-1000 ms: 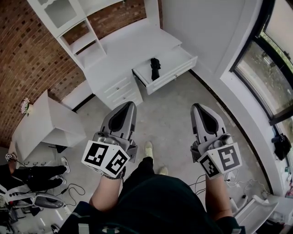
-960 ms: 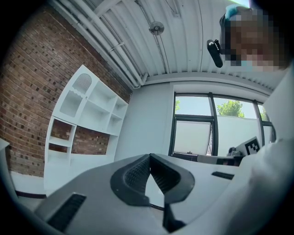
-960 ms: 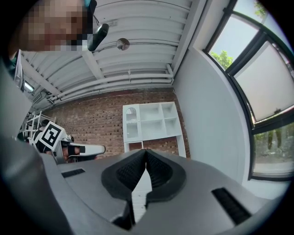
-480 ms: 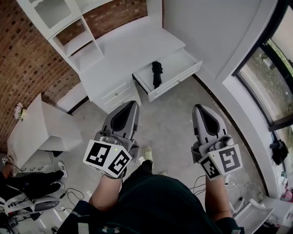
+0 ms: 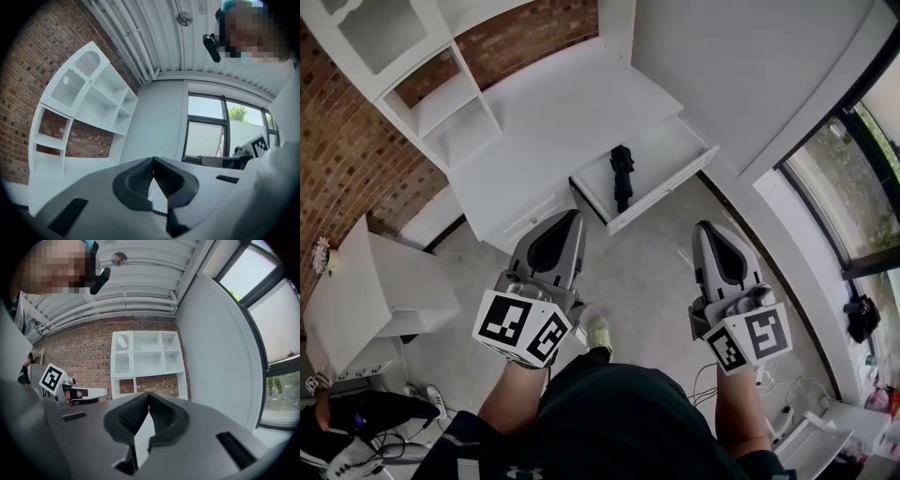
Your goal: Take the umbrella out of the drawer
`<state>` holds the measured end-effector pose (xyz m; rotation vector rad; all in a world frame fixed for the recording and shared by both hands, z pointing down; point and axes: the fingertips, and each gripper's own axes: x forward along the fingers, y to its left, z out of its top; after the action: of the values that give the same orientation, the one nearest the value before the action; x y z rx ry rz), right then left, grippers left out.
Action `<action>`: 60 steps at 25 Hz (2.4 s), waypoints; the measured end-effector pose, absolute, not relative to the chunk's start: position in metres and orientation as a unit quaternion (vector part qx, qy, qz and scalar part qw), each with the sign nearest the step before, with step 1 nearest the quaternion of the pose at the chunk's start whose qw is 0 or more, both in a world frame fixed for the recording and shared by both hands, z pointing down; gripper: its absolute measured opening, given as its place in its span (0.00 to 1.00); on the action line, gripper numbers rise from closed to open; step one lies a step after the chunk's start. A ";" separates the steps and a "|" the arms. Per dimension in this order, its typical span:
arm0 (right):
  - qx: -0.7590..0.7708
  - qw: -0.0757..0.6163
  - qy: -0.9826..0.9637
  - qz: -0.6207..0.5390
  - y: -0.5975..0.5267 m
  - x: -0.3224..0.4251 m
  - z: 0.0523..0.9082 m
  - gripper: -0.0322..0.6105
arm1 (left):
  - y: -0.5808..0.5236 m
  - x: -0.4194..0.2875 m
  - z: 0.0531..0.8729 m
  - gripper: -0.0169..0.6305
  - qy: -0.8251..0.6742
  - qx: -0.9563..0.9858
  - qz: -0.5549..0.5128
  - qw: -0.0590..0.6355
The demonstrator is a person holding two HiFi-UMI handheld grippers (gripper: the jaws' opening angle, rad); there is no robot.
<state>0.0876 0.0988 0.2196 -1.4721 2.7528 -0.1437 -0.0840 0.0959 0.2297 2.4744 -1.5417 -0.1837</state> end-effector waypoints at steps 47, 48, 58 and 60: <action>-0.375 -0.126 0.892 -0.218 -0.242 0.025 0.469 0.06 | -0.212 -0.075 0.437 0.04 -0.569 0.803 0.025 0.176; -0.373 -0.133 0.890 -0.225 -0.247 0.025 0.481 0.06 | -0.215 -0.073 0.445 0.04 -0.569 0.802 0.029 0.179; -0.369 -0.199 0.864 -0.280 -0.280 0.017 0.592 0.06 | -0.243 -0.072 0.539 0.04 -0.576 0.780 0.068 0.237; -0.366 -0.212 0.857 -0.294 -0.281 0.016 0.613 0.06 | -0.245 -0.071 0.554 0.04 -0.576 0.775 0.071 0.248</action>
<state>0.0162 -0.2811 0.6131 -1.3352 3.1306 -1.0741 -0.0710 -0.2452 0.5539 2.1131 -1.5707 0.1926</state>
